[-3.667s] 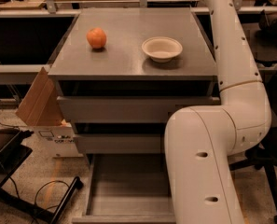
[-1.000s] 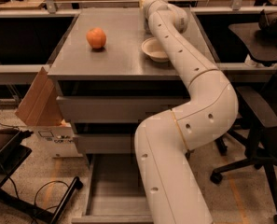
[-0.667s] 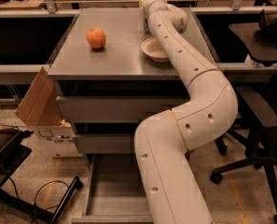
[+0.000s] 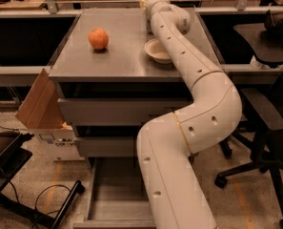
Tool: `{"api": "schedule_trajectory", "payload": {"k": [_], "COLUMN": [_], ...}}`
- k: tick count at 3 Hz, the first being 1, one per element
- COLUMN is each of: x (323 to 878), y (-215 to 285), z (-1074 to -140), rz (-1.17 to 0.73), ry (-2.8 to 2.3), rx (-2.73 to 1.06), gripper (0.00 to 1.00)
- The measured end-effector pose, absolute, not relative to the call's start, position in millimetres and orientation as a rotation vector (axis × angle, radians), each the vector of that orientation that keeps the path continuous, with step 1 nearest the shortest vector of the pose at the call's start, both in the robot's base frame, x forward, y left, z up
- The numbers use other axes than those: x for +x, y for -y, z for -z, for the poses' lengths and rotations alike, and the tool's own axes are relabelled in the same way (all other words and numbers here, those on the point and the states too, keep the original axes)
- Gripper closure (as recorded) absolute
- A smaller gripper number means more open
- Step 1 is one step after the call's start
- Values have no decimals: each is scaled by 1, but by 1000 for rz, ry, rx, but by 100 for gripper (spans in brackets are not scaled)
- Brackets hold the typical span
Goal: Pick redbull can from bottom drawer and place on counter
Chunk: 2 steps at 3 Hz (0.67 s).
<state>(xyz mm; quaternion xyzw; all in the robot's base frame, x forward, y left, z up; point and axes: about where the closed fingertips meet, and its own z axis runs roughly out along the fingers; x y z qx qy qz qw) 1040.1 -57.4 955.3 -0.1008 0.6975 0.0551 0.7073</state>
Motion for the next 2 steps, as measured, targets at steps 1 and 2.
{"api": "schedule_trajectory", "payload": {"k": [1, 2], "x": [1040, 1041], "y": [56, 55], "z": [-954, -953], "rz": [-123, -124], "ry": [-1551, -1551], "rx": [-225, -226], "gripper": [6, 0]}}
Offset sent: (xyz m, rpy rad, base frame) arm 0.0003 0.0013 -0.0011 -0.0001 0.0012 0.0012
